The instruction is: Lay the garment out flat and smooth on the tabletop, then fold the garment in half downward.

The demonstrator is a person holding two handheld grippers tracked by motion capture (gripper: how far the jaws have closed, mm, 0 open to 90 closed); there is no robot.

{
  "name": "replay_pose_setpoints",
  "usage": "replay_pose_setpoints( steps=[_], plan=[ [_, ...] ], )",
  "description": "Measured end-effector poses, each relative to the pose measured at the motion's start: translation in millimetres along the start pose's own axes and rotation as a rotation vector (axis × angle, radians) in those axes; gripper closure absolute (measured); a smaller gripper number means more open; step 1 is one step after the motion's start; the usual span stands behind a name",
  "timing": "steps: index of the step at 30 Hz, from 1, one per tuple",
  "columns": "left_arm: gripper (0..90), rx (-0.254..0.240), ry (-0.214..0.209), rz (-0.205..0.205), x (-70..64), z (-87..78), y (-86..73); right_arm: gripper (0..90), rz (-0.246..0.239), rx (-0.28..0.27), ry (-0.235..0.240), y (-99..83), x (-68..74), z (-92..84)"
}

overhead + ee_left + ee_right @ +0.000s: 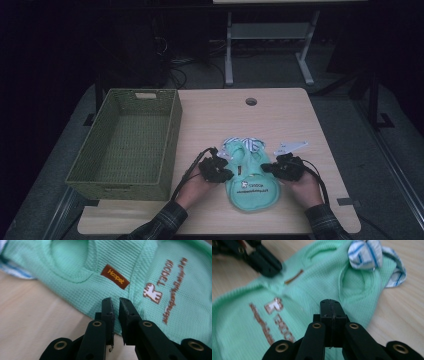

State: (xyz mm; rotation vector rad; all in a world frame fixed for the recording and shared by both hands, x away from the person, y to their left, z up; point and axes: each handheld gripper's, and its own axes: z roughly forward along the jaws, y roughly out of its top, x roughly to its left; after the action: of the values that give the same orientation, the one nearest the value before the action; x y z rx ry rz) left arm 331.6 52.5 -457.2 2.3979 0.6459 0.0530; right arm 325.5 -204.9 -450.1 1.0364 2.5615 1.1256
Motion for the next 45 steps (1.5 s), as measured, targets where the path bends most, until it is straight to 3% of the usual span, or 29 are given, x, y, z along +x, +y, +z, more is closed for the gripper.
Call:
replay_pose_setpoints(
  steps=[8,20,27,29,34,36,43,44,45],
  plan=[
    [81.7,0.008,-0.059,0.044,-20.7,7.3,4.5,90.0,-0.019,-0.043,0.037,11.9,10.1,4.1],
    [79.9,0.005,-0.066,0.034,-18.3,5.2,4.5,90.0,-0.017,0.057,0.021,0.7,5.4,25.1],
    [72.8,-0.012,-0.045,0.018,-6.1,-3.8,6.3,90.0,-0.017,0.048,0.021,-1.0,5.3,25.0],
    [70.5,-0.030,-0.035,-0.005,-1.9,-5.9,6.6,90.0,-0.014,0.047,0.024,-1.4,4.8,24.8],
    [66.4,-0.037,-0.015,-0.018,13.5,-14.5,7.9,89.9,-0.019,0.047,0.022,-1.7,5.1,24.7],
    [64.5,-0.050,-0.008,-0.048,17.0,-14.7,8.5,90.0,-0.015,0.040,0.025,-2.2,5.0,25.0],
    [61.8,-0.040,0.023,-0.047,34.6,-18.4,14.4,89.9,-0.030,0.039,0.019,-2.3,5.9,24.9],
    [61.1,-0.054,0.027,-0.063,36.4,-17.8,15.2,89.9,-0.029,0.040,0.019,-2.4,6.2,24.7],
    [60.4,-0.039,0.036,-0.048,40.0,-18.8,16.1,89.9,-0.030,0.039,0.019,-2.5,6.1,24.8]
  ],
)
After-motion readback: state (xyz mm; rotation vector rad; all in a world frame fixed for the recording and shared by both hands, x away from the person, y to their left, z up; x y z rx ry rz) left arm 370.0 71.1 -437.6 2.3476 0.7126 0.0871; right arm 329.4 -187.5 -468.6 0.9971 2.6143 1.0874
